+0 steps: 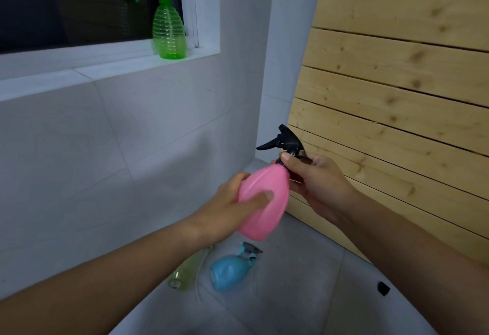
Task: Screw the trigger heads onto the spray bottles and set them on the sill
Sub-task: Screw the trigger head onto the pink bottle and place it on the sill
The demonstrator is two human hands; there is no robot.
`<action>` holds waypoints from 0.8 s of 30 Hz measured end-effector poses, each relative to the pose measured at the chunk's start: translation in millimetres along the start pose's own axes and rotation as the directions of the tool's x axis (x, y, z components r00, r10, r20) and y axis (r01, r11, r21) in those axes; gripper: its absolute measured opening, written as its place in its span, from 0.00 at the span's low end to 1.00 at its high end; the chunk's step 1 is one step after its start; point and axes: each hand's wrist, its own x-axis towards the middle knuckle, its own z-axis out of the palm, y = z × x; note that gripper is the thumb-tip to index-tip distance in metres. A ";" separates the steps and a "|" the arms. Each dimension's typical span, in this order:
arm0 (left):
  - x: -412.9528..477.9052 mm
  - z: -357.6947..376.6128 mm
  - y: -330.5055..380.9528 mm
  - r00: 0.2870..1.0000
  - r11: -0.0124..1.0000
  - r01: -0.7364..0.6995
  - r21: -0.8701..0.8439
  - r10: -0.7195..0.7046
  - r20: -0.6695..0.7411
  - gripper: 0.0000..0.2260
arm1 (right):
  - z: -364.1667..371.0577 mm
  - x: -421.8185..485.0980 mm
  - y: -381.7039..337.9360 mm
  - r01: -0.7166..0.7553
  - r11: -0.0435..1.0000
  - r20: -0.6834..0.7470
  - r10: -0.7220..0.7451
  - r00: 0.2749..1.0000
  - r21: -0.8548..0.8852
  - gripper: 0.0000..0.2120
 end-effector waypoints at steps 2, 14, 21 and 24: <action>-0.5 -6.0 1.3 0.992 0.986 0.088 -0.140 -0.074 0.100 0.27 | -1.7 -0.4 -0.8 -0.004 1.000 0.020 0.003 1.000 0.008 0.08; 2.4 -13.5 -1.2 0.986 0.983 0.091 -0.161 -0.066 0.153 0.28 | 5.2 -5.8 -3.8 -0.017 0.994 0.121 0.004 0.993 0.107 0.07; 3.5 -12.8 -0.1 0.997 0.996 -0.041 -0.081 0.036 -0.068 0.28 | 13.6 -3.8 0.5 0.027 0.993 0.069 -0.035 0.997 0.115 0.05; 2.1 -8.6 6.8 0.989 0.996 -0.076 -0.035 0.071 -0.132 0.26 | 14.1 -0.6 -4.5 0.037 0.990 0.065 -0.046 0.997 0.133 0.06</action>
